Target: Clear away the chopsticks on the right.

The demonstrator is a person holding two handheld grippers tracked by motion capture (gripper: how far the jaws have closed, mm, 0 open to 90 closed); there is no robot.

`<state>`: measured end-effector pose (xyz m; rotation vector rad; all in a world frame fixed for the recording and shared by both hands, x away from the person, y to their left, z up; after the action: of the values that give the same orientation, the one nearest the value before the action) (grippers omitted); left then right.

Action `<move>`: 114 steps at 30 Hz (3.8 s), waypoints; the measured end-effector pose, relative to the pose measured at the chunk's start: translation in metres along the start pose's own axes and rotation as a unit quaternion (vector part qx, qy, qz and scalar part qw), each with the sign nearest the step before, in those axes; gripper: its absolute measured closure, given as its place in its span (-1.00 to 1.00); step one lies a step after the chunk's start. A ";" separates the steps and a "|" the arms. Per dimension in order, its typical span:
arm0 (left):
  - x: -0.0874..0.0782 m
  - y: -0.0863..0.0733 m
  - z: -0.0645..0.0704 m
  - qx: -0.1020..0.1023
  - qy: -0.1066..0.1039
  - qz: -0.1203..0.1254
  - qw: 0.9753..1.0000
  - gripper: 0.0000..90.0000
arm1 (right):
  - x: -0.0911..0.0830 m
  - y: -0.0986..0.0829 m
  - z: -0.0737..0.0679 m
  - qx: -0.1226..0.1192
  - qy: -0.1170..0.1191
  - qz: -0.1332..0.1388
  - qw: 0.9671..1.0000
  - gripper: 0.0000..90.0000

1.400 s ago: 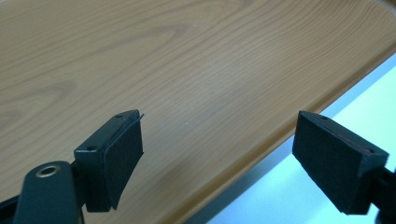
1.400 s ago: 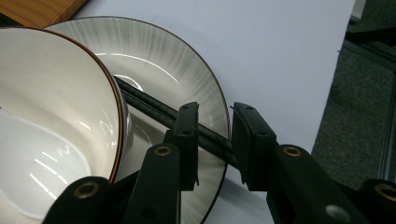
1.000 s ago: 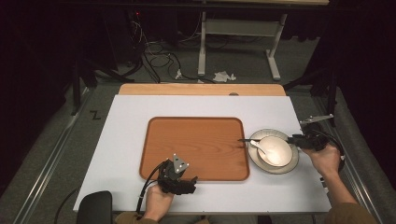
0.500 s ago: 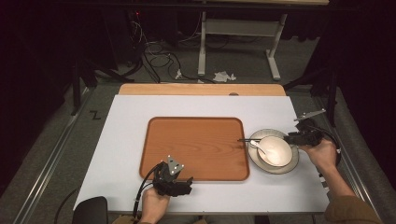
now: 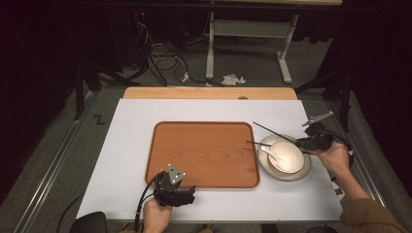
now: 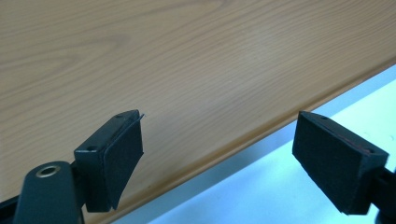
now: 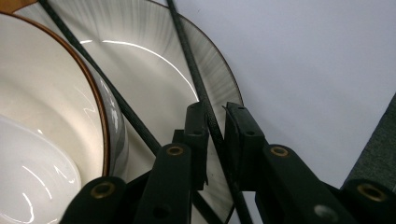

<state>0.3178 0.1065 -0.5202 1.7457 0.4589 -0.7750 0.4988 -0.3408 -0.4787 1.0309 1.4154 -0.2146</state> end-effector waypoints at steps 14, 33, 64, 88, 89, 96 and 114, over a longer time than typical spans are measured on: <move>-0.003 -0.001 -0.005 -0.027 -0.017 -0.003 0.999 -0.63 | 0.001 -0.002 -0.002 -0.022 -0.009 0.001 1.000 0.92; 0.008 0.018 0.014 0.017 -0.057 0.009 0.998 -0.63 | -0.036 -0.008 -0.047 -0.018 -0.011 0.082 0.996 0.93; 0.027 0.042 0.042 0.059 -0.099 0.019 0.993 -0.63 | -0.021 -0.025 -0.171 -0.063 0.028 0.105 0.992 0.93; 0.021 0.039 0.040 0.067 -0.087 0.027 0.994 -0.63 | 0.061 0.007 -0.189 -0.058 0.048 0.057 0.996 0.93; 0.021 0.039 0.040 0.067 -0.087 0.027 0.994 -0.63 | 0.061 0.007 -0.189 -0.058 0.048 0.057 0.996 0.93; 0.017 0.034 0.032 0.053 -0.075 0.026 0.995 -0.63 | 0.075 0.013 -0.185 -0.060 0.046 0.041 0.996 0.92; 0.007 0.021 0.016 0.024 -0.051 0.020 0.998 -0.63 | 0.091 0.028 -0.171 -0.061 0.019 0.022 0.998 0.86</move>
<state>0.3319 0.0845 -0.5133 1.7448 0.3372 -0.8484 0.4177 -0.1667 -0.5155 0.9685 1.4209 -0.0757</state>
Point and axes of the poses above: each handheld gripper's, and its own axes: x roughly forward along the jaws, y roughly out of its top, z roughly to its right, the point moved 3 cm from there along x, roughly forward along the jaws, and after that the axes turned 15 degrees about y, right-handed, at the moved point
